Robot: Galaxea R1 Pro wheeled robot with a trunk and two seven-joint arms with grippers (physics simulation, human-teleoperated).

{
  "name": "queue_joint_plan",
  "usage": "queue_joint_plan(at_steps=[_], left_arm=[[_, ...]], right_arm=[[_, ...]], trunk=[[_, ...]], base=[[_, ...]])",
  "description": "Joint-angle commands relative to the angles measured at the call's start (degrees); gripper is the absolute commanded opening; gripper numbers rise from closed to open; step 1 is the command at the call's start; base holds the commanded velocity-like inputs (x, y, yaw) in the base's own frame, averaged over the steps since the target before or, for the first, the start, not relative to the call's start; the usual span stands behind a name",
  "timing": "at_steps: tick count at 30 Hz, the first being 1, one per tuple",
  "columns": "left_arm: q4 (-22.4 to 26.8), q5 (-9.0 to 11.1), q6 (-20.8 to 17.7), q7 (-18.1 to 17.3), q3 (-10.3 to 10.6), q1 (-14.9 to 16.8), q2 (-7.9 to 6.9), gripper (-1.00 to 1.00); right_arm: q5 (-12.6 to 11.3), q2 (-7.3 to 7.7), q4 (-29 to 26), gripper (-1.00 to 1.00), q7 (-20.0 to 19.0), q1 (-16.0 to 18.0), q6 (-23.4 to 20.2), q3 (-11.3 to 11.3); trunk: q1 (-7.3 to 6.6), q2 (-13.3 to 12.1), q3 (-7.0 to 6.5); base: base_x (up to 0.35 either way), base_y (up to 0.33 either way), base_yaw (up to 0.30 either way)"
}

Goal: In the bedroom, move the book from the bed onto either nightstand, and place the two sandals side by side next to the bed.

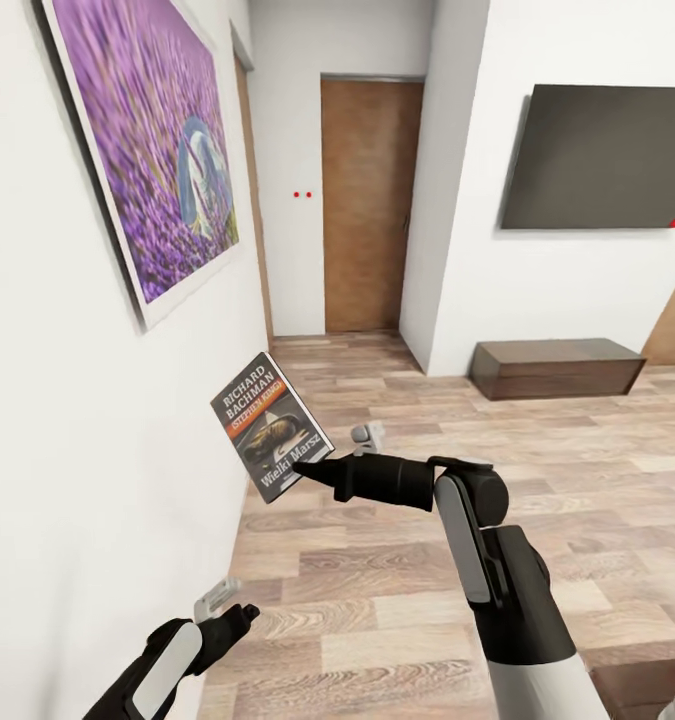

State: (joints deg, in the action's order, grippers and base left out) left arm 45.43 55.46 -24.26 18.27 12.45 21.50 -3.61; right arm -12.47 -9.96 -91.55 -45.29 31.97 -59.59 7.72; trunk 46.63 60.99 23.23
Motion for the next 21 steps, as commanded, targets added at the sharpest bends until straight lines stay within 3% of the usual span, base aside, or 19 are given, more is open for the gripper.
queue_joint_plan(at_steps=[1,5,10,21], left_arm=[[0.1,0.6,0.0,0.5,0.3,0.0,-0.08,1.0],[0.1,0.6,0.0,0.5,1.5,0.0,-0.1,1.0],[0.0,0.5,0.0,0.6,5.3,0.0,-0.09,1.0],[0.0,0.6,0.0,0.5,5.8,0.0,-0.16,1.0]], right_arm=[[-0.4,-0.04,-0.1,-1.0,-0.3,-0.1,-0.4,-0.1],[-0.5,-0.04,-0.3,-1.0,-0.5,-0.3,-0.4,-0.2],[-0.5,-0.04,-0.5,-1.0,-0.6,-0.4,-0.4,-0.2],[-0.5,-0.04,-0.7,-1.0,-0.6,-0.5,-0.4,-1.0]], trunk=[[0.03,0.0,0.07],[0.03,0.0,0.07],[0.03,0.0,0.07],[0.03,0.0,0.07]], base=[[0.25,0.128,0.039],[0.269,0.07,0.021],[0.12,0.019,0.006],[0.213,0.001,0.0]])
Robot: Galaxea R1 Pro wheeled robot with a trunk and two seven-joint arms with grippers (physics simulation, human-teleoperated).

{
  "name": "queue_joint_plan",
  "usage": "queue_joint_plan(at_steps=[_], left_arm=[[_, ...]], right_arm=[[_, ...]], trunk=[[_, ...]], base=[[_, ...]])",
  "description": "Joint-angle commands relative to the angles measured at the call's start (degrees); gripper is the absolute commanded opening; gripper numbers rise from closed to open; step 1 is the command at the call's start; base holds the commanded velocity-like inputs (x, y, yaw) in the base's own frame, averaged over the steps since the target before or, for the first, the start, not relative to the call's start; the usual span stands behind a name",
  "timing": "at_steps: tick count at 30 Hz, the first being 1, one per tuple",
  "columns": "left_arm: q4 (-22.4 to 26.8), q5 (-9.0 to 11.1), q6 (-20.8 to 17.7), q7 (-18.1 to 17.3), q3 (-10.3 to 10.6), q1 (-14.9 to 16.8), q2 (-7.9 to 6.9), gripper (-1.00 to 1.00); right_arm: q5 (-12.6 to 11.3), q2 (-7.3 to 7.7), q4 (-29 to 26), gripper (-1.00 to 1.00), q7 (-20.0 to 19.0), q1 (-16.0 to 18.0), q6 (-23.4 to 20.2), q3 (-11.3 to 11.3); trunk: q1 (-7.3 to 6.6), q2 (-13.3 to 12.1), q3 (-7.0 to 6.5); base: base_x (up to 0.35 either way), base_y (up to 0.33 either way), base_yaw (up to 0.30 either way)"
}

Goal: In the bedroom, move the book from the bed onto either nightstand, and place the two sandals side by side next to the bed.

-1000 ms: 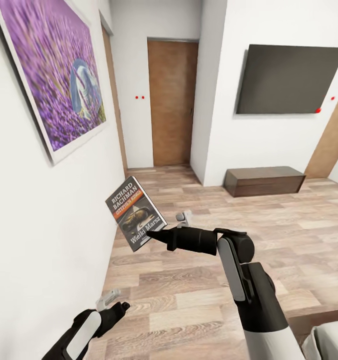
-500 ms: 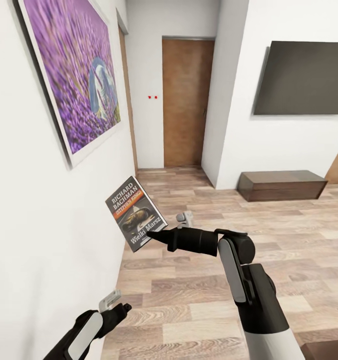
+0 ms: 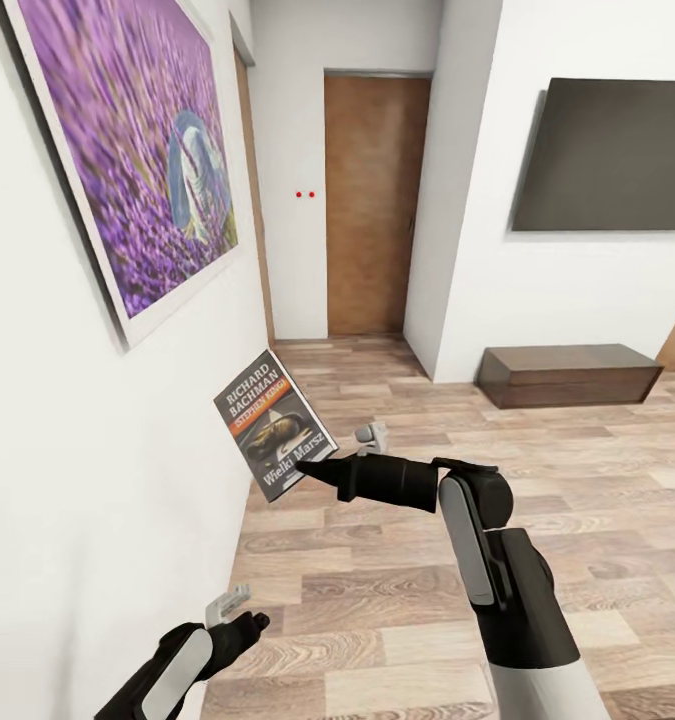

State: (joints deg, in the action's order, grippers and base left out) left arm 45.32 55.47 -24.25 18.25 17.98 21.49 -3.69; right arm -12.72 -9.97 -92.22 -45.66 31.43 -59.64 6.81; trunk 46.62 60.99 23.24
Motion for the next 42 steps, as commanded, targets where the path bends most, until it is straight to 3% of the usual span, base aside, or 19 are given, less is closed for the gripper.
queue_joint_plan(at_steps=[1,25,42], left_arm=[[0.1,0.6,0.0,0.6,0.3,0.0,-0.08,1.0],[0.1,0.6,0.0,0.6,0.5,0.0,-0.09,1.0],[0.1,0.5,0.0,0.5,0.5,0.0,-0.09,1.0]], right_arm=[[-0.2,-0.03,0.0,-1.0,-0.2,0.0,-0.4,-0.2],[-0.3,-0.03,-0.1,-1.0,-0.3,0.0,-0.4,-2.7],[-0.2,0.07,-0.2,-1.0,-0.2,0.0,-0.4,-3.5]], trunk=[[0.04,0.0,0.07],[0.04,0.0,0.07],[0.04,0.0,0.07]], base=[[0.31,0.0,0.0],[0.327,0.0,-0.006],[0.33,0.0,-0.227]])
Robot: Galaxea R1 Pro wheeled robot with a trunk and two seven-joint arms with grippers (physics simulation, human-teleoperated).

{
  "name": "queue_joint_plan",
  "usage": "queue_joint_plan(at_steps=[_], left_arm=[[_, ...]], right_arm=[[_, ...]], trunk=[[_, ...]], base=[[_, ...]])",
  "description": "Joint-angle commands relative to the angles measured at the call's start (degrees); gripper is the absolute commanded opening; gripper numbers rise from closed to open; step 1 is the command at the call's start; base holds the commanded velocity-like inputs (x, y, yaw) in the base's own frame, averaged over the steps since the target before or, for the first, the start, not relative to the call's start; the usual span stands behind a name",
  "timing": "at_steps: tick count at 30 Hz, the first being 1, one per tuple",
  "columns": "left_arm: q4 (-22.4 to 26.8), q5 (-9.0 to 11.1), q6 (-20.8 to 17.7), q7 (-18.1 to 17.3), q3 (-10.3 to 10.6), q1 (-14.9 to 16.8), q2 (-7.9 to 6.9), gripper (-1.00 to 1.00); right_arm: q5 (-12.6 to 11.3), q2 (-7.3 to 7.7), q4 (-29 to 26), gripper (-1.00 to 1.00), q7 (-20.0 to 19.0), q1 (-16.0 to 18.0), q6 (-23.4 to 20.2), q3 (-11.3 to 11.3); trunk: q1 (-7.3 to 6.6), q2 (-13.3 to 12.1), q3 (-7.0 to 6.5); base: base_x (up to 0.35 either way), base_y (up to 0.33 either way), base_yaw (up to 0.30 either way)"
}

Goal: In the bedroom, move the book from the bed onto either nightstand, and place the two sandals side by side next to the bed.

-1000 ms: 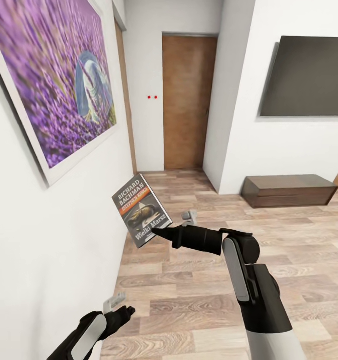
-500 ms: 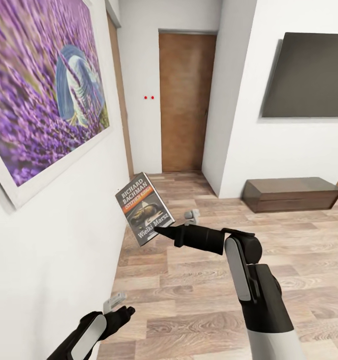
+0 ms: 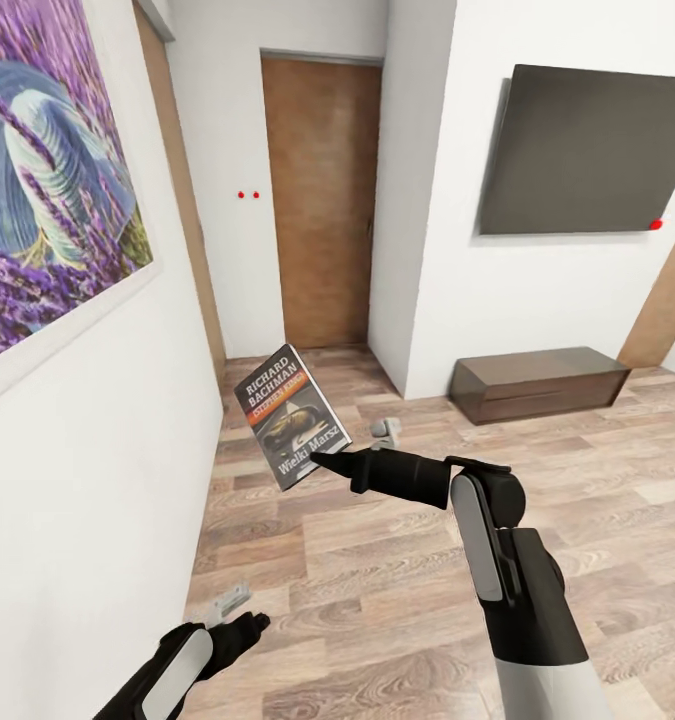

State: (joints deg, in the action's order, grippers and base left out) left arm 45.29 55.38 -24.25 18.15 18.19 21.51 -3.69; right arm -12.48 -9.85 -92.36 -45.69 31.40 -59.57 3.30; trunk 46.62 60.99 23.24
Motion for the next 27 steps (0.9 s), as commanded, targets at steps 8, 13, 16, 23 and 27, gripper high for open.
queue_joint_plan(at_steps=[8,13,16,23,27], left_arm=[[0.1,0.6,0.0,0.6,0.3,0.0,-0.09,1.0],[0.1,0.6,0.0,0.6,0.3,0.0,-0.09,1.0],[0.1,0.6,0.0,0.6,0.3,0.0,-0.09,1.0],[0.1,0.6,0.0,0.6,0.3,0.0,-0.09,1.0],[0.1,0.6,0.0,0.6,0.3,0.0,-0.09,1.0]], right_arm=[[-0.5,0.0,0.0,-1.0,-0.3,0.1,-0.4,0.0],[-0.5,0.06,0.0,-1.0,-0.3,0.1,-0.4,-0.1],[-0.5,0.17,0.0,-1.0,-0.3,0.1,-0.4,-0.1],[-0.5,0.39,0.0,-1.0,-0.3,0.2,-0.4,-2.3],[-0.5,0.55,0.0,-1.0,-0.3,0.2,-0.4,-2.7]], trunk=[[0.04,0.0,0.07],[0.04,0.0,0.07],[0.04,0.0,0.07],[0.04,0.0,0.07],[0.04,0.0,0.07]], base=[[0.33,0.0,-0.264],[0.33,0.0,-0.265],[0.33,0.0,-0.265],[0.33,0.0,-0.265],[0.33,0.0,-0.265]])
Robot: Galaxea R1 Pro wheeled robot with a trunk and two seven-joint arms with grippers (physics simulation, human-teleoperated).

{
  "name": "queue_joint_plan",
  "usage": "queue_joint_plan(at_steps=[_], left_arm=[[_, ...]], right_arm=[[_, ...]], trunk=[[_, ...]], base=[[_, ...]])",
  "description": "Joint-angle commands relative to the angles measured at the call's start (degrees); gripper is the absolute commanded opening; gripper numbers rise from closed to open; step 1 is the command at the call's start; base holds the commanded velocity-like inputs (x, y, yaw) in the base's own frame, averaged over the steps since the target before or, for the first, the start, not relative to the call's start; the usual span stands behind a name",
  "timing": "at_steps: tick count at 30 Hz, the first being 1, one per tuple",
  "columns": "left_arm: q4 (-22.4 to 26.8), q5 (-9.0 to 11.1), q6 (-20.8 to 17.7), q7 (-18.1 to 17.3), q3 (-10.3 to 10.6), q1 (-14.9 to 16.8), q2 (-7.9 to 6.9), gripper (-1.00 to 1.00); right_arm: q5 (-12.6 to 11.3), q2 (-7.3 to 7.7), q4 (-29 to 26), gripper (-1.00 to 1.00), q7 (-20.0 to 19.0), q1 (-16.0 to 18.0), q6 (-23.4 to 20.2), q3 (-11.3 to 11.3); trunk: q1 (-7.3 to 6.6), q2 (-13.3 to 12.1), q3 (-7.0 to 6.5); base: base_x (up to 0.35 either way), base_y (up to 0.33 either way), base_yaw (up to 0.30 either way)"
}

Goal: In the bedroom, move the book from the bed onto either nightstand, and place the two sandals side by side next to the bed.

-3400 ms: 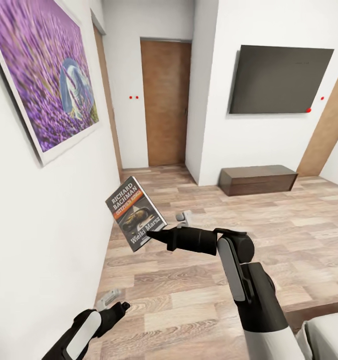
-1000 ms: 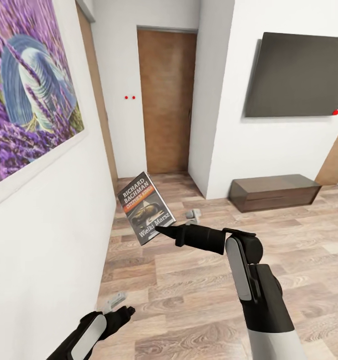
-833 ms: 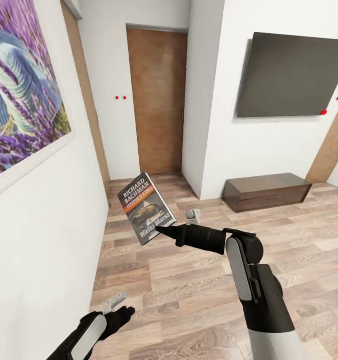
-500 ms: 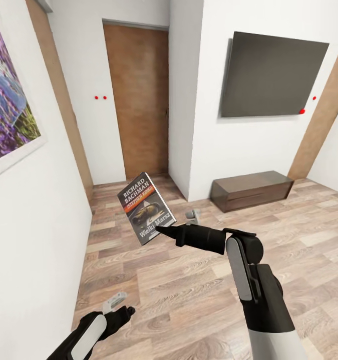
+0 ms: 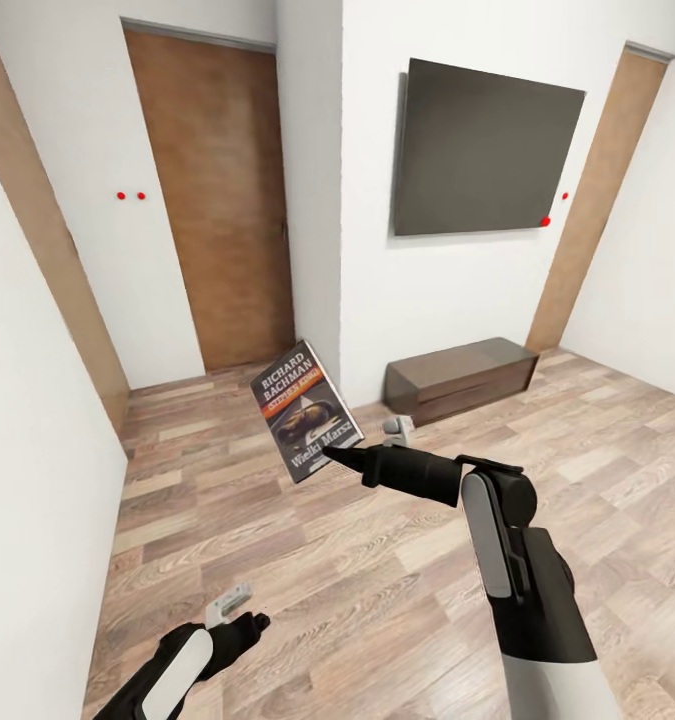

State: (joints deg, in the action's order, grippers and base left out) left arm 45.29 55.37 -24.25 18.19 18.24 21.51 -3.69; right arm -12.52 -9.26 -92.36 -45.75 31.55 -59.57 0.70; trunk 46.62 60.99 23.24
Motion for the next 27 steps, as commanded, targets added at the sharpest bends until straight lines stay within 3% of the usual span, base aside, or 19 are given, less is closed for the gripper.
queue_joint_plan(at_steps=[1,8,17,27], left_arm=[[0.1,0.6,0.0,0.6,0.3,0.0,-0.09,1.0],[0.1,0.6,0.0,0.6,0.2,0.0,-0.09,1.0],[0.1,0.6,0.0,0.6,0.2,0.0,-0.09,1.0],[0.1,0.6,0.0,0.6,0.2,0.0,-0.04,1.0]], right_arm=[[-0.5,0.02,0.0,-1.0,-0.2,0.1,-0.4,-0.1],[-0.5,0.1,0.0,-1.0,-0.2,0.1,-0.4,-0.7],[-0.5,0.12,0.0,-1.0,-0.2,0.4,-0.4,-5.5],[-0.5,0.13,0.0,-1.0,-0.1,0.5,-0.4,-7.5]], trunk=[[0.04,0.0,0.07],[0.04,0.0,0.07],[0.04,0.0,0.07],[0.04,0.0,0.07]], base=[[0.33,0.0,-0.265],[0.33,0.0,-0.265],[0.33,0.0,-0.265],[0.33,0.0,-0.266]])
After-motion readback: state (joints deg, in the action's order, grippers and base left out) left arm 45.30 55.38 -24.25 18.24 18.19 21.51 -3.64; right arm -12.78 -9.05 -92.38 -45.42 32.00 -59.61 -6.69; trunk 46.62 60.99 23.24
